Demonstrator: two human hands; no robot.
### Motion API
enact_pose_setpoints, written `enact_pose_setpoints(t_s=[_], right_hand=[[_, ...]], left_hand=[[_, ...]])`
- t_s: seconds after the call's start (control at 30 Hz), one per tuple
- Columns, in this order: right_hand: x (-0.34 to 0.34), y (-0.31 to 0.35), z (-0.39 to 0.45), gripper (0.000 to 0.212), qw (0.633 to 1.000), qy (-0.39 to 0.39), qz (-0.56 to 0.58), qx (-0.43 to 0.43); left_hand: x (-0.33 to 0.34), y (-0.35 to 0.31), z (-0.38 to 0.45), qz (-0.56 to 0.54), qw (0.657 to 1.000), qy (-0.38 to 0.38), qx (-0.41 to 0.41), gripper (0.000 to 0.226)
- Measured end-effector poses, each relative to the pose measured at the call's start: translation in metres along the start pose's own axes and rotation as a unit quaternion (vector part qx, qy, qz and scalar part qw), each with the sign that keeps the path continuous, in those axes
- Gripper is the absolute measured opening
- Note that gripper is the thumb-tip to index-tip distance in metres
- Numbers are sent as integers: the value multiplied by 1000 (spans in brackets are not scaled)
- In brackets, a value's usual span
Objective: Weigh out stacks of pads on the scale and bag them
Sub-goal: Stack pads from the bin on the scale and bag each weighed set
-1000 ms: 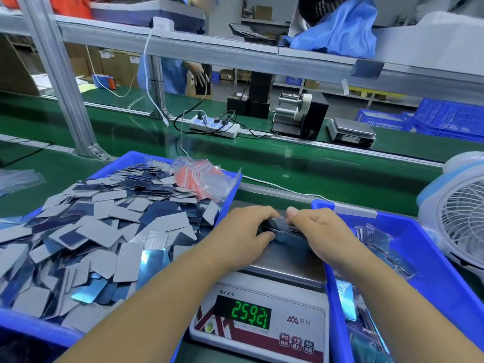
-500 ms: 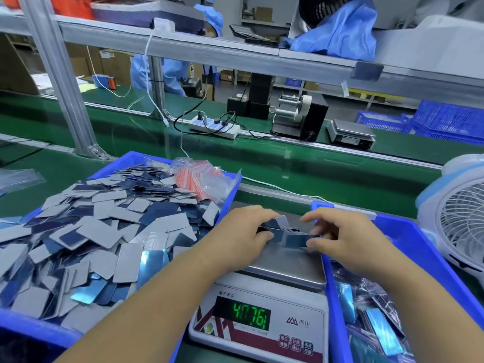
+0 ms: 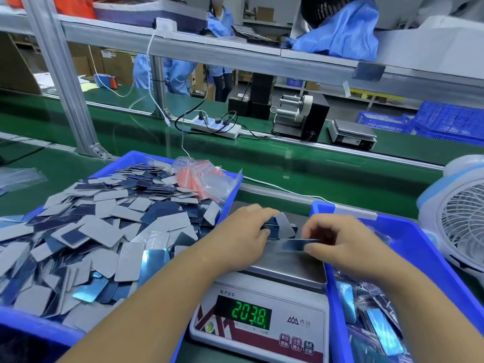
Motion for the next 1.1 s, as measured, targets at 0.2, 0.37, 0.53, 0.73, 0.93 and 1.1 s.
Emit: enact_pose_setpoints(t_s=[0.2,0.37,0.53,0.73,0.93,1.1], right_hand=[[21,10,11,25,990,-109,-93,14],[27,13,15,32,988,-130,-76,29],[34,22,15,48,990,-137,-22,13],[43,27,21,31,985,-110,-127,-29],[27,19,16,23,993,-96,-59,-33],[9,8,10,22,986,-137,97,0]], left_hand=[[2,-4,-2,24,999,43,6,55],[2,-9,-3,30,999,39,6,50],[2,-15,-2,-13,999,30,-15,79],[8,-18,1,-77,996,19,-31,87],[2,-12,2,-78,997,-13,4,68],[1,-8,4,-28,999,-34,28,43]])
Point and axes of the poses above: each hand's wrist, its own z-axis towards the middle knuckle, its own x-axis out of the palm, y = z × x, the point moved 3 cm from there along z, towards the middle knuckle, and after that the axes turned 9 degrees about -z, right-handed, at the moved point
